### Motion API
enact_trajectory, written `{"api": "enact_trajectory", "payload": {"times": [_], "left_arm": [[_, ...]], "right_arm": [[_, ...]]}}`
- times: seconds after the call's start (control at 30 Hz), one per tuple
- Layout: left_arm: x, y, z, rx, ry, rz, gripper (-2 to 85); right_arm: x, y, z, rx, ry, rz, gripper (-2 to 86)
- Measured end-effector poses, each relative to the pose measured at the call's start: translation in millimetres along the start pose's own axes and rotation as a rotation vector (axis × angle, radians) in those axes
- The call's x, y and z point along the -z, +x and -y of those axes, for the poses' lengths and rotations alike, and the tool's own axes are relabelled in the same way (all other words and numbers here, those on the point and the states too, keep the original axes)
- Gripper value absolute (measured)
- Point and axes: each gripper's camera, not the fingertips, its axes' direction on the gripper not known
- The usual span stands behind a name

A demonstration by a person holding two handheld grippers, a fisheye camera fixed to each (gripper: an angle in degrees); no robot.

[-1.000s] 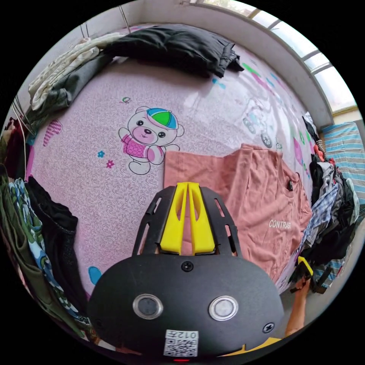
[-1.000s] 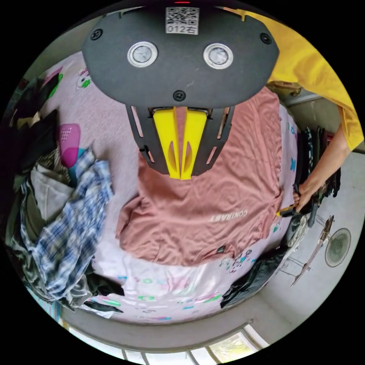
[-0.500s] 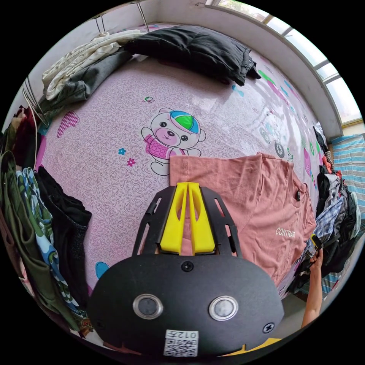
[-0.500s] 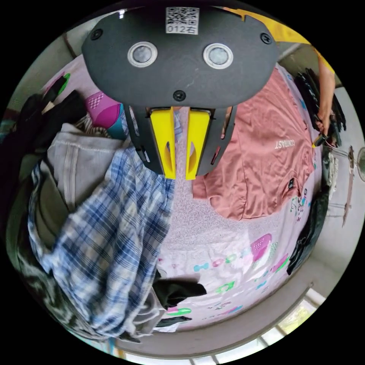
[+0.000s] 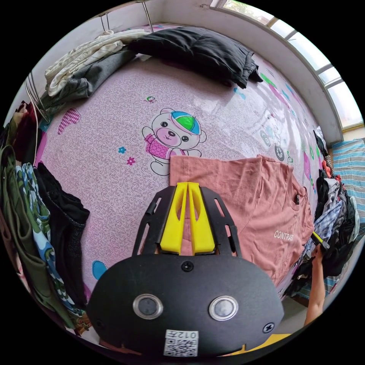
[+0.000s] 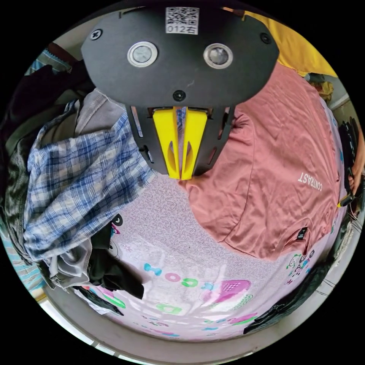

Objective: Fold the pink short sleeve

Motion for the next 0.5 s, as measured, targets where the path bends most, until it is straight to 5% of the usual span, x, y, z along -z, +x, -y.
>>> {"api": "enact_trajectory", "payload": {"times": [0.27,0.5], "left_arm": [[1.5,-4.4,0.3,0.018,0.001,-0.031,0.3],[0.6,-10.4,-2.4,0.028,0.000,-0.046,0.4]], "right_arm": [[81.5,86.0,-26.8,-0.245,0.088,0.196,0.1],[112.7,95.6,-14.1,-0.206,0.135,0.285,0.2]]}}
